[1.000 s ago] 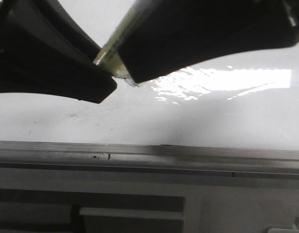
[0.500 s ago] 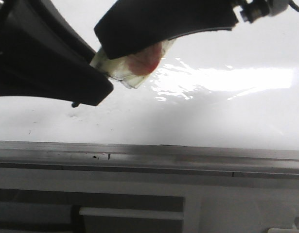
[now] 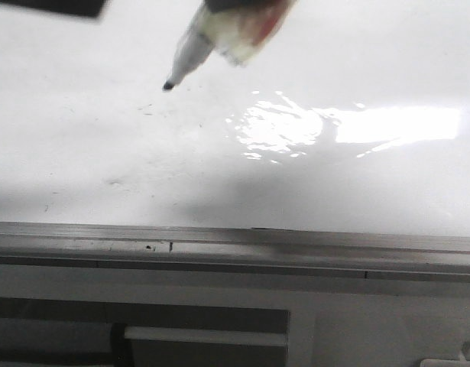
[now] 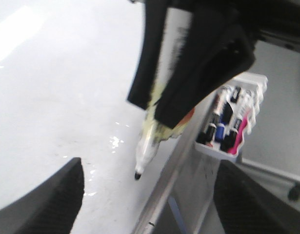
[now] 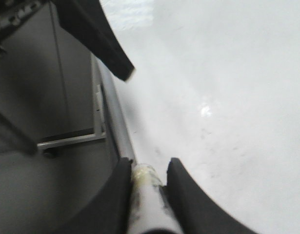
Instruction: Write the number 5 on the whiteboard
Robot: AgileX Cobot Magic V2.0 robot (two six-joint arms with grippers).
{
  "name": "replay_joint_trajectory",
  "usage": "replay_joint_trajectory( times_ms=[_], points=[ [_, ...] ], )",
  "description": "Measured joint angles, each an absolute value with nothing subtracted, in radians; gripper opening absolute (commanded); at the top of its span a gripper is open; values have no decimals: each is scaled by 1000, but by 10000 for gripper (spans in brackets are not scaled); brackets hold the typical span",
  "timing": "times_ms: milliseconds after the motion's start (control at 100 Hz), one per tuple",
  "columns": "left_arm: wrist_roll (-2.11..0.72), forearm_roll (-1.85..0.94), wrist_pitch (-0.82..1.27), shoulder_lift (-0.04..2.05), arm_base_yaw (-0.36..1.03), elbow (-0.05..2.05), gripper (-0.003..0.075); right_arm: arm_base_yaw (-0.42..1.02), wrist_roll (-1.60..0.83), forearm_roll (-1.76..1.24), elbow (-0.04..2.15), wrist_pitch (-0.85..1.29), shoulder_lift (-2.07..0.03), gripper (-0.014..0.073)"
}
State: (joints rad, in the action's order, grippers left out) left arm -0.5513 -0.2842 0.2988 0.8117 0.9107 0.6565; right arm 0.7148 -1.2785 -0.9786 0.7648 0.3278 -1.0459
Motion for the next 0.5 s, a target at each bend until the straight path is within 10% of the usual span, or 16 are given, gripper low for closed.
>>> replay_joint_trajectory(
  times_ms=[340, 500],
  points=[
    [-364, -311, 264, 534, 686, 517, -20, 660, -1278, -822, 765, 208, -1019, -53],
    [-360, -349, 267, 519, 662, 489, -20, 585, -1278, -819, 765, 194, -1032, -53]
  ],
)
